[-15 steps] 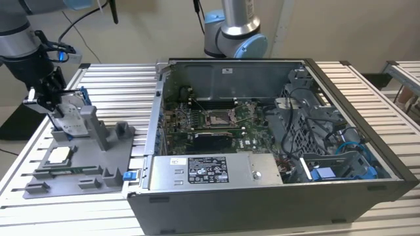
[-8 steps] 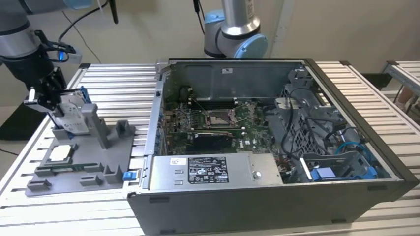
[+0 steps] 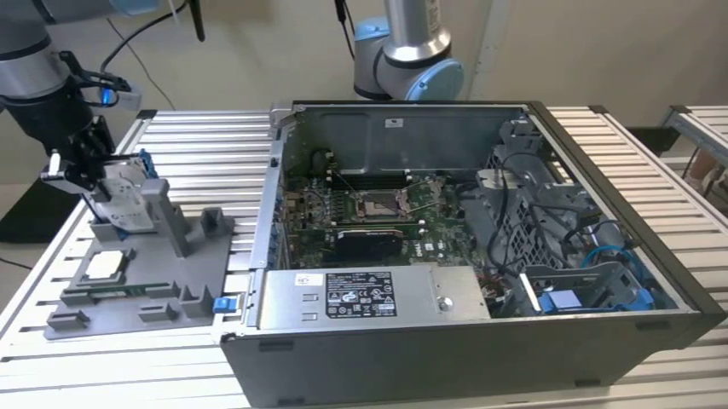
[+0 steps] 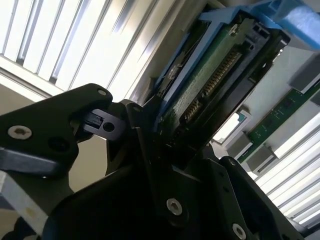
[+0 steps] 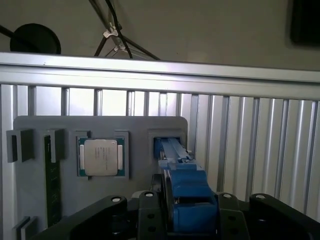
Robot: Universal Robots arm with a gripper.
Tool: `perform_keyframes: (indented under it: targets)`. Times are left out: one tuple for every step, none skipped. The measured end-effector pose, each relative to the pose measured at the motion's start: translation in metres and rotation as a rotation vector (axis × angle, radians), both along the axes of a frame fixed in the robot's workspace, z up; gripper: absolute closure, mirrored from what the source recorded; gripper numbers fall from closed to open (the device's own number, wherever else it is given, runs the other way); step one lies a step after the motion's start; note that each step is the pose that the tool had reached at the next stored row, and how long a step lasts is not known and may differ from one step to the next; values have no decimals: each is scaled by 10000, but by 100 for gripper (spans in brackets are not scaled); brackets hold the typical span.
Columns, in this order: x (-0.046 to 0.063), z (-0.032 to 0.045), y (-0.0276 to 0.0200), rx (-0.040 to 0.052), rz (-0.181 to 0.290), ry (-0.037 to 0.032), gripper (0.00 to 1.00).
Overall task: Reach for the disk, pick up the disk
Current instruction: 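Pick up the disk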
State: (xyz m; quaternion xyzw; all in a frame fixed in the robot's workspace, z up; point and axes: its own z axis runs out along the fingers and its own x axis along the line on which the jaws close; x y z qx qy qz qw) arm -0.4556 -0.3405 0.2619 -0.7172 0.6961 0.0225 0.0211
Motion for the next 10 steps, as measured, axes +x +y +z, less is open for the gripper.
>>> perform_keyframes:
  targets:
    - [0, 1, 0, 1, 0, 0, 100]
    - [0, 1, 0, 1, 0, -1, 100]
    - [0, 1, 0, 1, 0, -2, 100]
    - [0, 1, 0, -2, 1, -2, 100]
    - [0, 0, 0, -3, 1, -2, 100]
    - [0, 1, 0, -5, 1, -1, 100]
    - [0, 1, 0, -5, 1, -1, 100]
    - [0, 1, 0, -6, 0, -1, 100]
    - [0, 1, 0, -7, 1, 0, 100]
    - [0, 1, 0, 0, 1, -1, 100]
